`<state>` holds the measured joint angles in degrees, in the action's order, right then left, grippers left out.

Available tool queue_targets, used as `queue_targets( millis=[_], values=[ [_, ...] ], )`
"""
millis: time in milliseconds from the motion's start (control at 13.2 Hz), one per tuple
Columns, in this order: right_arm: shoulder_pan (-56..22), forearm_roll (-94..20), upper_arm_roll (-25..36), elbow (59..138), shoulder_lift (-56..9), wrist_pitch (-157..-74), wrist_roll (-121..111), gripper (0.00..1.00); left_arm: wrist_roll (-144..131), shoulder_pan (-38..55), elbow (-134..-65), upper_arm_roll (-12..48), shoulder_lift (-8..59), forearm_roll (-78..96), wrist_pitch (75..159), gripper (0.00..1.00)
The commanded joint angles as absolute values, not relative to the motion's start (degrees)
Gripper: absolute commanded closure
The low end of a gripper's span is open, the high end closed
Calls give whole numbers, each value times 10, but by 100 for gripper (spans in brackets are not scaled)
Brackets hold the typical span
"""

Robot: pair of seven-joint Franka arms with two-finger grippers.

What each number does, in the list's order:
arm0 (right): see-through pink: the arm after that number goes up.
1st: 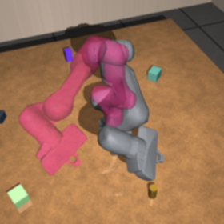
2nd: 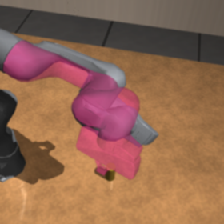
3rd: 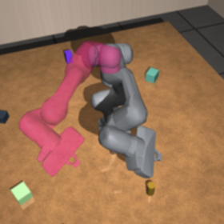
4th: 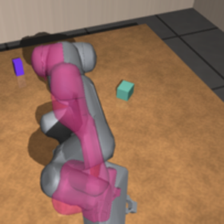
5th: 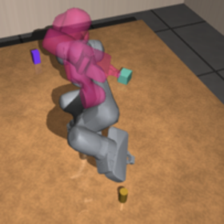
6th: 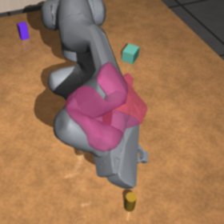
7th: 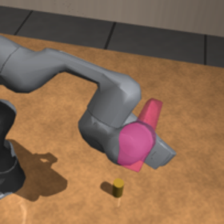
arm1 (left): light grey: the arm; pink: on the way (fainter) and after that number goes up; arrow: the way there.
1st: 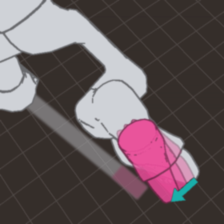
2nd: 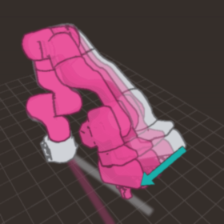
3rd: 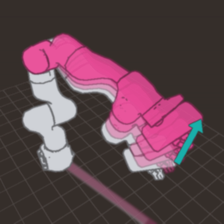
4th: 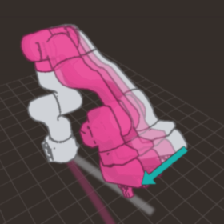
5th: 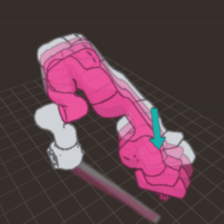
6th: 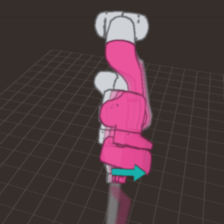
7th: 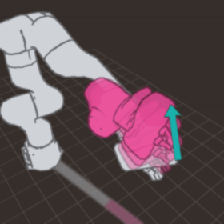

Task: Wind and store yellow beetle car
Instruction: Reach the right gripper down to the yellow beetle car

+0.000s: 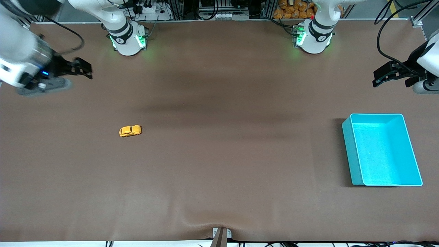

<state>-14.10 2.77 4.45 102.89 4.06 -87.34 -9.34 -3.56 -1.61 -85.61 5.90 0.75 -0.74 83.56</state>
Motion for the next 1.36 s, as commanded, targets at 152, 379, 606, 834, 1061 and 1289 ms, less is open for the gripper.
queue_targets(
  millis=[152, 379, 606, 834, 1061, 1289],
  values=[
    [-156, 49, 49, 1185, 48, -1031, -267, 0, -26, -16, -855, 64, 3, -18, 832, 0],
    [-155, 51, 50, 1251, 8, -1154, -368, 0, -26, -17, -855, 64, 3, -18, 832, 0],
    [-138, 52, 50, 1263, -53, -1242, -577, 0, -26, -17, -855, 63, 4, -18, 832, 0],
    [-106, 45, 50, 1263, -122, -1295, -659, 0, -26, -18, -855, 63, 5, -18, 834, 0],
    [-127, 46, 50, 1264, -145, -1336, -714, 0, -26, -18, -854, 63, 4, -18, 836, 0],
    [-130, 46, 49, 1260, -184, -1382, -755, 1, -26, -18, -854, 63, 5, -18, 836, 0]
  ],
)
